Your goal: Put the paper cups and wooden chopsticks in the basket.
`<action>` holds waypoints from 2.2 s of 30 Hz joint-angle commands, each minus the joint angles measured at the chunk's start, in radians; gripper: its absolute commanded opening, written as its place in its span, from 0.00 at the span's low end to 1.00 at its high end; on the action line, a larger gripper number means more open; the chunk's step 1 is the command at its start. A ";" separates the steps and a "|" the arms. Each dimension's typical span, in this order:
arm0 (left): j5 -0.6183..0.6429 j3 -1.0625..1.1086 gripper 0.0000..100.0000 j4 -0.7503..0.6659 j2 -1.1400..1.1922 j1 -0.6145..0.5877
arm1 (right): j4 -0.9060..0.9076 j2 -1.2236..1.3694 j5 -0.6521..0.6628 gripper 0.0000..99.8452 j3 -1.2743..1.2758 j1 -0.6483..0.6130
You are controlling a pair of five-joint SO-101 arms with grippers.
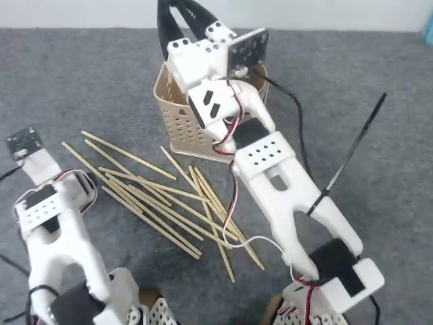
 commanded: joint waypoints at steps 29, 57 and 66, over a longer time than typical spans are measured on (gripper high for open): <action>0.011 -0.039 0.26 -0.018 -0.005 0.018 | 1.293 -0.624 -0.210 0.08 -0.028 0.051; 0.180 -0.404 0.26 0.103 0.198 0.025 | 0.918 -0.659 -0.057 0.02 1.163 0.182; 0.252 -0.906 0.26 0.298 0.707 0.012 | 0.863 -0.680 -0.046 0.02 1.198 0.185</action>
